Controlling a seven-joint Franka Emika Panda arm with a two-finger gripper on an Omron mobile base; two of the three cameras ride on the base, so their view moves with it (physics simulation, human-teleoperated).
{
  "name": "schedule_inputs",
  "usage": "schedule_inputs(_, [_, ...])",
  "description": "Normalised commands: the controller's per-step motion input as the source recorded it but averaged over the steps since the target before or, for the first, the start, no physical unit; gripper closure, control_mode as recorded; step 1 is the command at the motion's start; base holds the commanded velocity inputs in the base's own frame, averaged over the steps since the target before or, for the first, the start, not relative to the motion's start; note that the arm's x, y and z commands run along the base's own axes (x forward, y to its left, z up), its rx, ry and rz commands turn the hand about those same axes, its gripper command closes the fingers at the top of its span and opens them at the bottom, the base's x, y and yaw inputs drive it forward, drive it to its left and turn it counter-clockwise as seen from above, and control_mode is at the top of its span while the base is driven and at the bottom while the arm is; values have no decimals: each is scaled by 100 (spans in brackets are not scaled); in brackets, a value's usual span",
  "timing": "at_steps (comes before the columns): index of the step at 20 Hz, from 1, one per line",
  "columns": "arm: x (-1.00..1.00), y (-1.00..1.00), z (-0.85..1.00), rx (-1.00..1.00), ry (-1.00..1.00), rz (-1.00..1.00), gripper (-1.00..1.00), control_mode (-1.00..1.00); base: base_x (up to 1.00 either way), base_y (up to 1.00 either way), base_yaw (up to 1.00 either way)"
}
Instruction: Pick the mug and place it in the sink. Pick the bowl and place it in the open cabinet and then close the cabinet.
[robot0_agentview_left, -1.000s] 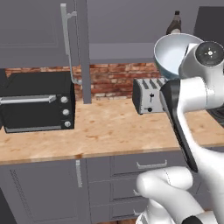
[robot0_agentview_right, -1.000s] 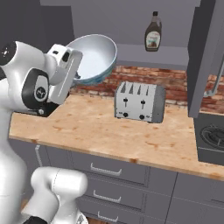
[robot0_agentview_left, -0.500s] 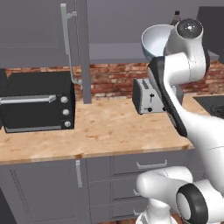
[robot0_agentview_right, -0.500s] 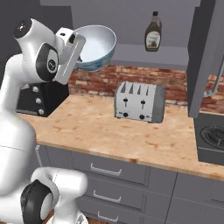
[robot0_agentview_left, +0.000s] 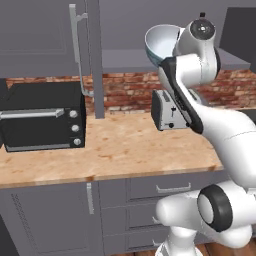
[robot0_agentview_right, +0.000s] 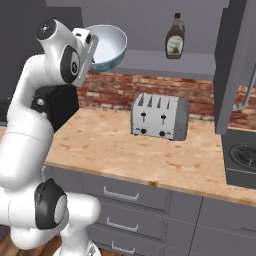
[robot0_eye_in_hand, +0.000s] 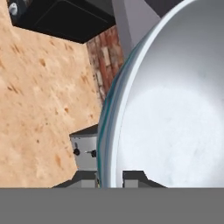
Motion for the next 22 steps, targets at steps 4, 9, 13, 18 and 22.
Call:
schedule_inputs(4, [74,11,0,-1,1,3,100,-100,0,0,0])
schedule_inputs(9, [76,5,7,-10,14,0,100,-100,0,0,0])
schedule_inputs(13, [82,0,14,-6,19,0,100,-100,0,0,0])
schedule_inputs(18, [73,0,12,0,18,0,100,-100,0,0,0])
schedule_inputs(22, [68,0,11,0,13,0,100,-100,0,0,0])
